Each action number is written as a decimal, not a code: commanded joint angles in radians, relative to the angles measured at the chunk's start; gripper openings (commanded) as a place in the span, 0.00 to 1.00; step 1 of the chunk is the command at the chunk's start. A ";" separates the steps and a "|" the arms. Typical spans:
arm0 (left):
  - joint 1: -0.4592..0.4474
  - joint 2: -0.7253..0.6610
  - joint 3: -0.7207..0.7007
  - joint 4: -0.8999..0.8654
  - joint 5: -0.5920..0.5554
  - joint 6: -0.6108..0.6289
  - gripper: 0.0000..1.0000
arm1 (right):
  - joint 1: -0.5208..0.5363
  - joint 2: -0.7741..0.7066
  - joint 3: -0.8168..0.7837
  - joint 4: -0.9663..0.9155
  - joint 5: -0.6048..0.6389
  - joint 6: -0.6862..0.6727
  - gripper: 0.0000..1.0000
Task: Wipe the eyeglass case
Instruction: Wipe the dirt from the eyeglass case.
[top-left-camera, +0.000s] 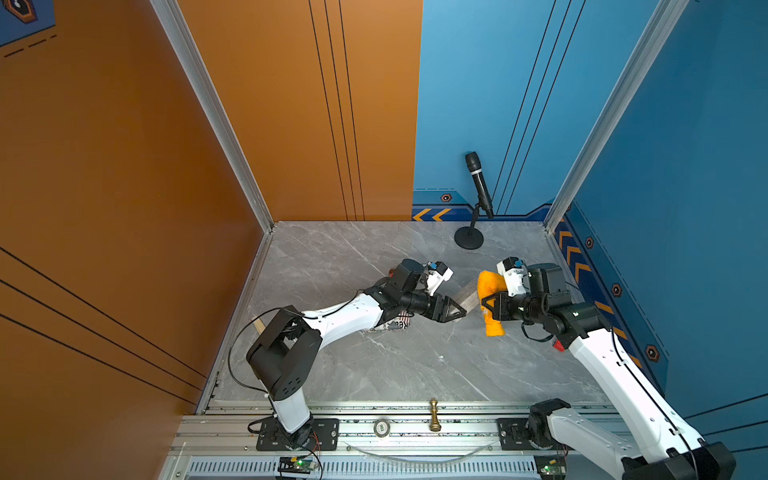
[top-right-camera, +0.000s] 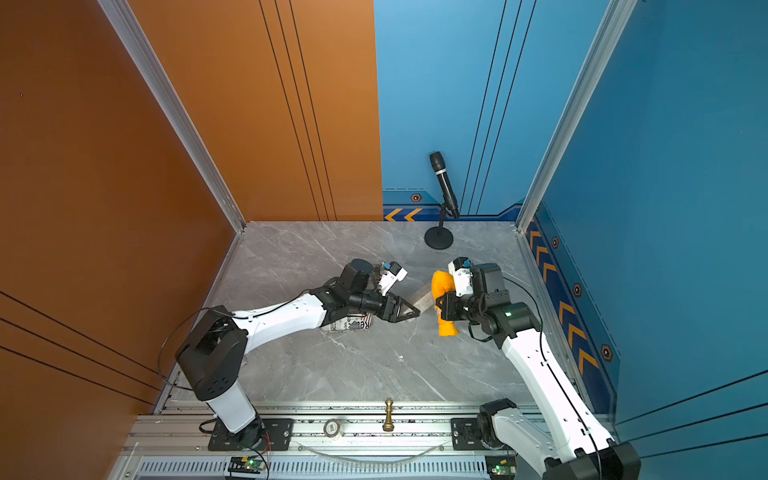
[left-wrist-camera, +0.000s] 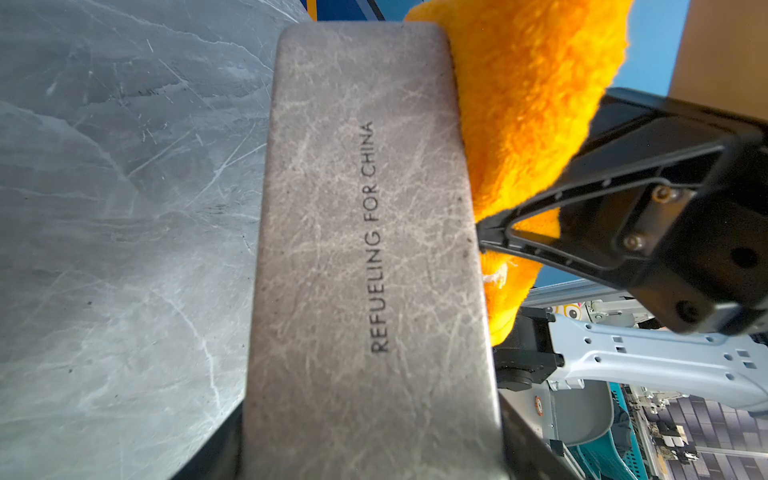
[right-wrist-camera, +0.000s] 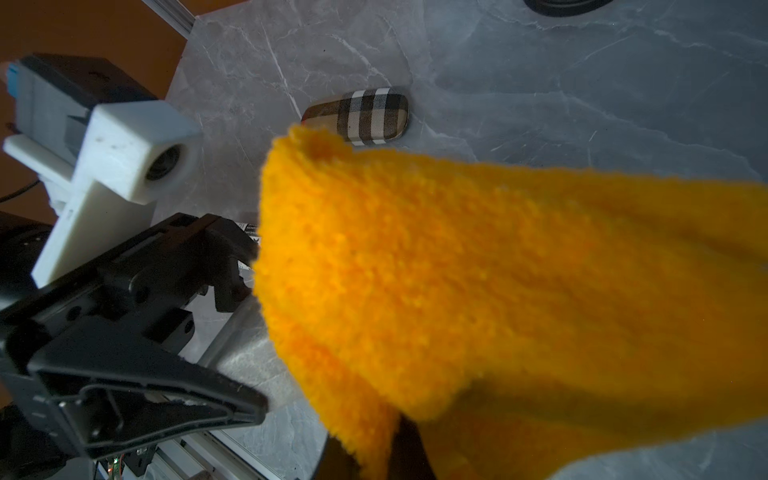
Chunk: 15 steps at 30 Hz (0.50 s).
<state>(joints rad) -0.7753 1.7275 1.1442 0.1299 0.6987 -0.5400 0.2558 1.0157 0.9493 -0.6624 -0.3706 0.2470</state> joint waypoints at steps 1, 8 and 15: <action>-0.048 -0.058 0.003 0.090 0.131 0.060 0.18 | 0.092 0.024 0.009 0.044 -0.030 -0.008 0.00; -0.043 -0.039 0.005 0.094 0.141 0.060 0.18 | 0.194 0.014 -0.017 0.109 -0.113 0.043 0.00; -0.047 -0.064 -0.009 0.097 0.157 0.061 0.18 | -0.138 0.042 -0.019 0.082 -0.157 -0.037 0.00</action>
<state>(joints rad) -0.7773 1.7275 1.1313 0.1154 0.7105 -0.5213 0.1669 1.0317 0.9356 -0.6201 -0.5243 0.2581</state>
